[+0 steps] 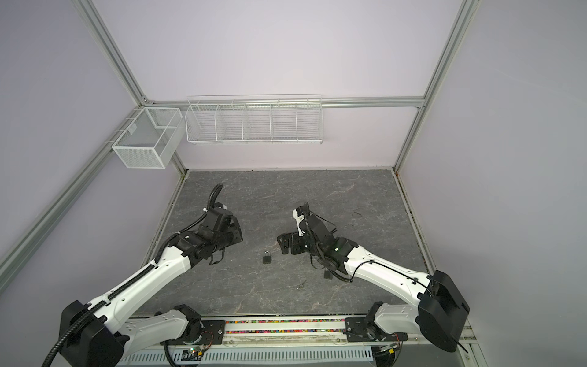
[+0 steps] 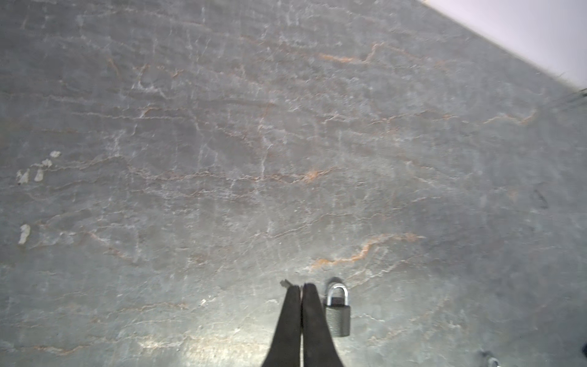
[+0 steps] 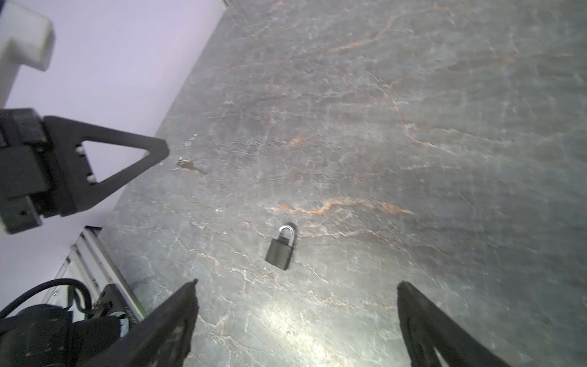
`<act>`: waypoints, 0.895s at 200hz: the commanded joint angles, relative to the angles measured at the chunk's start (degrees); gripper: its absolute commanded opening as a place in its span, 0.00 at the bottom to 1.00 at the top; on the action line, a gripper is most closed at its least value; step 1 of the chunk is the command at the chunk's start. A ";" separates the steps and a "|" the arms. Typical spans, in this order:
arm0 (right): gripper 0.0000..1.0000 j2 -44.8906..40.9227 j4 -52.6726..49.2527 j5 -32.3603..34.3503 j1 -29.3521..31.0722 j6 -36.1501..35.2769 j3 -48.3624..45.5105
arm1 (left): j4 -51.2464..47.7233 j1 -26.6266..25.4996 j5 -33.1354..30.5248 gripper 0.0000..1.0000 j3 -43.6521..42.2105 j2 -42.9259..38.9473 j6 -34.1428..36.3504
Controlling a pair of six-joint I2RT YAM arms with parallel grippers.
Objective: Unlock with the key
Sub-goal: 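Carry the key toward the right gripper while the right gripper rises to meet it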
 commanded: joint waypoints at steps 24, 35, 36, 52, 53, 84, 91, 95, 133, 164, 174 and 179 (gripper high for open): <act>0.80 1.29 12.10 -9.42 0.02 -13.96 0.28 | -6.32 -0.17 6.27 0.00 9.42 -0.18 1.73; 0.75 2.29 12.31 -10.73 0.09 -16.28 1.67 | -6.66 -0.15 7.34 0.00 10.73 -0.50 1.65; 0.74 2.37 12.39 -10.87 0.10 -16.56 1.67 | -6.65 -0.14 7.47 0.00 10.84 -0.51 1.65; 0.70 3.41 16.11 -13.28 0.05 -19.60 1.60 | -6.96 -0.23 8.47 0.00 12.34 -0.83 1.53; 0.70 3.41 16.11 -13.28 0.05 -19.60 1.60 | -6.97 -0.23 8.52 0.00 12.43 -0.81 1.55; 0.53 7.52 16.30 -17.25 0.04 -26.74 6.16 | -7.43 -0.71 9.86 0.00 14.93 -0.87 1.36; 0.49 8.43 17.04 -18.31 0.02 -28.30 6.79 | -7.49 -1.33 9.91 0.00 15.35 -1.02 1.32; 0.47 8.78 17.78 -19.05 0.01 -29.26 6.85 | -7.36 -1.58 9.82 0.00 15.61 -0.96 1.33; 0.38 11.04 24.38 -22.81 -0.10 -35.31 7.91 | -7.43 -3.56 9.98 0.00 17.46 -0.57 1.64; 0.34 12.50 23.62 -22.56 -1.06 -36.92 9.77 | -7.53 -4.68 10.46 0.00 18.91 -0.70 1.78; 0.34 12.62 23.82 -24.08 -1.48 -37.17 10.22 | -7.51 -5.04 10.44 0.00 19.11 -0.70 1.89; 0.34 12.89 22.71 -24.79 -1.51 -37.91 10.93 | -7.45 -5.13 10.56 0.00 19.18 -0.70 1.88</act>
